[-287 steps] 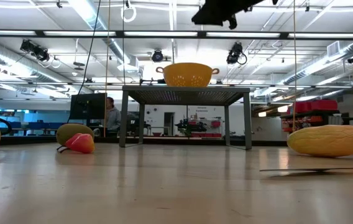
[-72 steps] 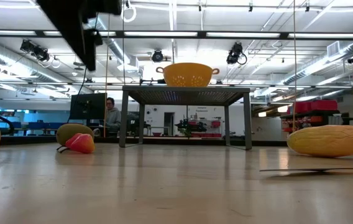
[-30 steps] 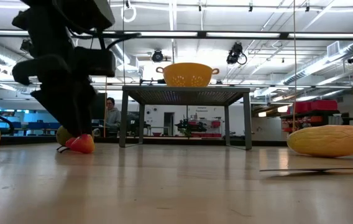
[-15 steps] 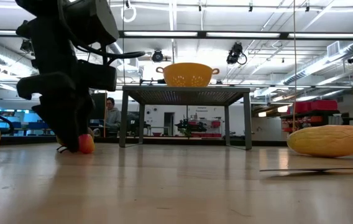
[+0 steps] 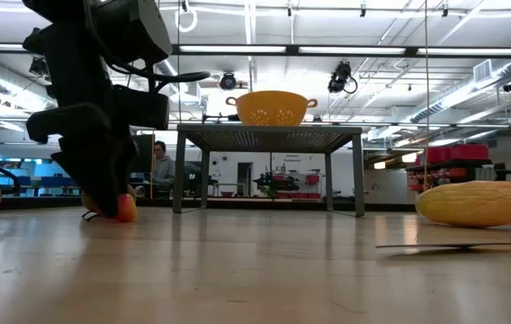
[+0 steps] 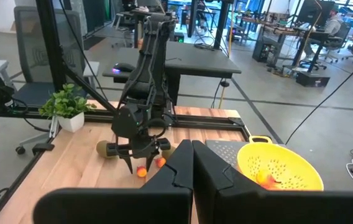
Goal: Pick & Place Fruit
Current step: Put the yellow pear into the yellow strainer bowl on the shelf
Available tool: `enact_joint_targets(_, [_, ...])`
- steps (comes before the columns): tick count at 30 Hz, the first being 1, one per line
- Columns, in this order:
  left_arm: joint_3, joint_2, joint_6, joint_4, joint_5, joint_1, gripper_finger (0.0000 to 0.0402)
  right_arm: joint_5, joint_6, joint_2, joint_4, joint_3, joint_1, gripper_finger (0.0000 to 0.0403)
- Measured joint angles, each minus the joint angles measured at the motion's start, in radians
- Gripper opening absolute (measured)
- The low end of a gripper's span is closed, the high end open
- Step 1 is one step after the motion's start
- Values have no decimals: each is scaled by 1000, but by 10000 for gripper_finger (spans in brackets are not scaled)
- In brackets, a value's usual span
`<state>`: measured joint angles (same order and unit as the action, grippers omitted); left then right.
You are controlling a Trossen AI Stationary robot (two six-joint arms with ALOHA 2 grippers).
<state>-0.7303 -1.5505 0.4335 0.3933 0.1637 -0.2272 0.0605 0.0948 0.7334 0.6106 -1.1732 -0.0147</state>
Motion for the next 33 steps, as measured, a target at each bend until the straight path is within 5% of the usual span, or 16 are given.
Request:
enact_joint_targets(14, [0, 0, -1, -2, 10, 26, 157, 2, 0, 0, 0, 0, 0, 0])
enact_joint_targets(33, [-75, 27, -95, 69, -10, 26, 145, 1, 0, 0, -1, 0, 0, 0])
